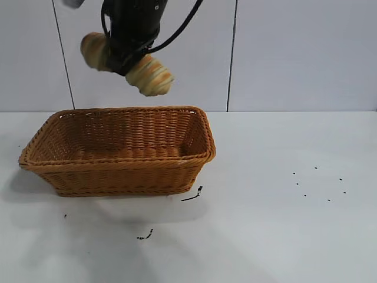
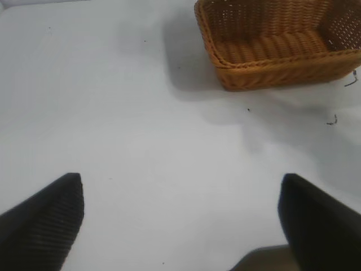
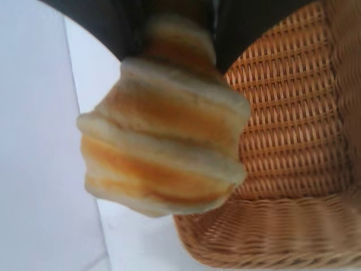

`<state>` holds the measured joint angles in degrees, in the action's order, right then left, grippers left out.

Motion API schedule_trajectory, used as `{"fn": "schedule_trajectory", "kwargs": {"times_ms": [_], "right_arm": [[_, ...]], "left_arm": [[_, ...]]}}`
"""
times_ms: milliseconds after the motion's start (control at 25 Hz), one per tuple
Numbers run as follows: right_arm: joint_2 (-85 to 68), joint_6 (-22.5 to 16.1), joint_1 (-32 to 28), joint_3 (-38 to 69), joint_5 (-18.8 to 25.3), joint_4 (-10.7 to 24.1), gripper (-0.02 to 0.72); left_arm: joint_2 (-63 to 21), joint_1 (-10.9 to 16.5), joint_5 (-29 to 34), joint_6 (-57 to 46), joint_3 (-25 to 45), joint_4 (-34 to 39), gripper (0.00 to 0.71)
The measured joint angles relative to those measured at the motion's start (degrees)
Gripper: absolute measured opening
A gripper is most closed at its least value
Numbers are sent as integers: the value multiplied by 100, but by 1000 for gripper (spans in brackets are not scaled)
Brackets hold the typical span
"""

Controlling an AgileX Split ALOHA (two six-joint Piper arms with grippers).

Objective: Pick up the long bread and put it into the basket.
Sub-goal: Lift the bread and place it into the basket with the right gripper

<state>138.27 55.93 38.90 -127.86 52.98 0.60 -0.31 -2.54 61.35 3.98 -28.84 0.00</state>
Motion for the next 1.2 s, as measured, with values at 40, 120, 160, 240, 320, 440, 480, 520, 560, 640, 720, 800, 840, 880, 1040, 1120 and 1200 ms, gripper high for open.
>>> {"fn": "schedule_trajectory", "kwargs": {"times_ms": [40,120,160,240,320,440,480,520,560,640,720,800,840,880,1040,1120,1200], "right_arm": [[57,18,0,0,-28,-14,177],[179,23,0,0,-112,-60,177],[228,23,0,0,-181,-120,177],[325,30,0,0,-298,-174,177],[389,43,0,0,-359,-275,177],[435,49,0,0,-421,-471,187],[441,49,0,0,-439,-503,215],[441,49,0,0,-448,-530,263],[441,54,0,0,-451,-541,333],[441,60,0,0,-466,-569,485],[441,54,0,0,-540,-588,606],[441,-14,-6,0,-678,-600,663],[435,-75,-13,0,-711,-607,675],[435,-141,-28,0,-737,-611,682],[340,-282,-105,0,-763,-611,693],[224,-598,-156,0,-758,-620,693],[72,-1292,-240,0,-741,-627,693]], "left_arm": [[0,0,0,0,0,0,696],[0,0,0,0,0,0,696],[0,0,0,0,0,0,696],[0,0,0,0,0,0,696],[0,0,0,0,0,0,696],[0,0,0,0,0,0,696],[0,0,0,0,0,0,696],[0,0,0,0,0,0,696],[0,0,0,0,0,0,696],[0,0,0,0,0,0,696],[0,0,0,0,0,0,696],[0,0,0,0,0,0,696],[0,0,0,0,0,0,696],[0,0,0,0,0,0,696],[0,0,0,0,0,0,696],[0,0,0,0,0,0,696],[0,0,0,0,0,0,696]]}}
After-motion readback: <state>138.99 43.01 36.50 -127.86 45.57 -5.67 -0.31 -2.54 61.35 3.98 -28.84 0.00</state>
